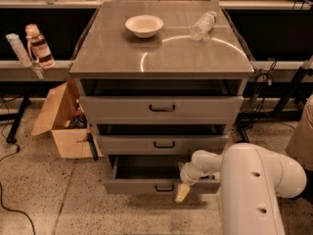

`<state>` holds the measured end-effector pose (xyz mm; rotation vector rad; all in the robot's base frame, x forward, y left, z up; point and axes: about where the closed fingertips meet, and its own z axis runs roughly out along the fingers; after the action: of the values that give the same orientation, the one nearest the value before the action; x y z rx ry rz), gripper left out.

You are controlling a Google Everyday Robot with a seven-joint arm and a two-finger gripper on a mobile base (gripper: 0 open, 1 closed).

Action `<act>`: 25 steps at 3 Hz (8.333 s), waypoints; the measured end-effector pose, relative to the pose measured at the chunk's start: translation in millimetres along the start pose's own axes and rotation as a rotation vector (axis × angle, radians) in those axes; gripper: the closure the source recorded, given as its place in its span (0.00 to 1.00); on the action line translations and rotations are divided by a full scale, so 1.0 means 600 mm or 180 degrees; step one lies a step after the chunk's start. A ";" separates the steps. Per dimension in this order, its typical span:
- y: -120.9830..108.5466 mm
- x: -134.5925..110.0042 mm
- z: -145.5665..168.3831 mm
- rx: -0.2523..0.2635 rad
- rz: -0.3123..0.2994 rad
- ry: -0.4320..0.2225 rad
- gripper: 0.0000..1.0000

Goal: Open bottom drawer

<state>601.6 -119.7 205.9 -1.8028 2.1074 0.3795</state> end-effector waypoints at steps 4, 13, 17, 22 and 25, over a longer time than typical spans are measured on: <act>-0.002 0.001 0.017 -0.0057 0.0007 0.0013 0.64; 0.105 0.039 0.000 -0.0271 0.0225 -0.0069 0.85; 0.105 0.039 0.001 -0.0271 0.0225 -0.0069 0.00; 0.122 0.048 0.002 -0.0295 0.0264 -0.0072 1.00; 0.173 0.071 -0.003 -0.0333 0.0390 -0.0073 1.00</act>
Offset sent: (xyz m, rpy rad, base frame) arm 0.0017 0.0029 -0.0083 -0.0015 0.0155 0.0050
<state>493.2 -142.0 187.8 -1.7205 2.2266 0.5488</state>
